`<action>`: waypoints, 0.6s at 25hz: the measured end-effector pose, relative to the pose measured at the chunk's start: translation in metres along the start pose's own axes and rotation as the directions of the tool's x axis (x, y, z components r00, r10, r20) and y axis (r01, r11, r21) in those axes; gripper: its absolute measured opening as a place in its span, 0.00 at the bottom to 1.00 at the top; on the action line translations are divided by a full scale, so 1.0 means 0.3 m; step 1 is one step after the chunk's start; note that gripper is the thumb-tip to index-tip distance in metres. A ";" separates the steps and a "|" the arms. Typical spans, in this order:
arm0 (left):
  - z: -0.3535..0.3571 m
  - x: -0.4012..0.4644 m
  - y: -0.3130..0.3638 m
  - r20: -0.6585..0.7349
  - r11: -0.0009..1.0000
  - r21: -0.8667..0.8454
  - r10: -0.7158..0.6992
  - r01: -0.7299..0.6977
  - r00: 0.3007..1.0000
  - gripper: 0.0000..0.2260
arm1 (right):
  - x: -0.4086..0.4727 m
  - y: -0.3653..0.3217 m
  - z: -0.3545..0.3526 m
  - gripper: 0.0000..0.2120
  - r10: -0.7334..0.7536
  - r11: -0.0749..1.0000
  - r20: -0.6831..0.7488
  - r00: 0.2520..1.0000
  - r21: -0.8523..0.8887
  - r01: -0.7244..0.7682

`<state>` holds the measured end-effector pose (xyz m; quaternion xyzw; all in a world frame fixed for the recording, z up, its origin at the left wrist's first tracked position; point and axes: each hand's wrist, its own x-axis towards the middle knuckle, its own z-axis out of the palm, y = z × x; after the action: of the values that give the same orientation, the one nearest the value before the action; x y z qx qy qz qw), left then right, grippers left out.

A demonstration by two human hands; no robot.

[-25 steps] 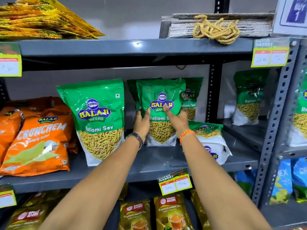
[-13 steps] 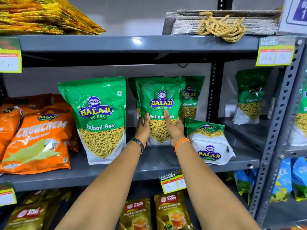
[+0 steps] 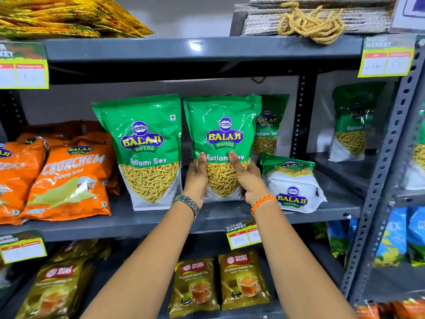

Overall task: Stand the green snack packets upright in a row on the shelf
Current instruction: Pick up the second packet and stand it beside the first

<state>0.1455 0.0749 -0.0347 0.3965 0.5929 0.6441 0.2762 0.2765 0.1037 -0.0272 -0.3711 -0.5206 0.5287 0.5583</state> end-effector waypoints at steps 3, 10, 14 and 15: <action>-0.003 -0.004 0.007 0.004 1.000 0.008 -0.009 0.009 1.000 0.40 | -0.019 -0.017 -0.001 0.67 0.011 1.000 0.002 1.000 -0.008 -0.011; -0.037 -0.018 0.040 -0.023 0.997 0.063 -0.044 0.046 0.999 0.41 | -0.021 -0.025 0.024 0.71 0.015 1.000 0.039 0.999 -0.007 -0.015; -0.037 -0.036 0.056 -0.025 0.994 0.089 -0.060 0.062 0.998 0.40 | -0.022 -0.031 0.026 0.68 0.023 1.000 0.045 0.999 0.020 -0.024; -0.034 -0.044 0.055 -0.036 0.996 0.064 -0.058 0.060 0.998 0.38 | -0.030 -0.039 0.025 0.66 0.025 0.999 0.053 0.998 0.020 -0.026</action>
<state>0.1459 0.0561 -0.0206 0.3767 0.6298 0.6226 0.2718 0.2723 0.0921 -0.0162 -0.3578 -0.5247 0.5509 0.5414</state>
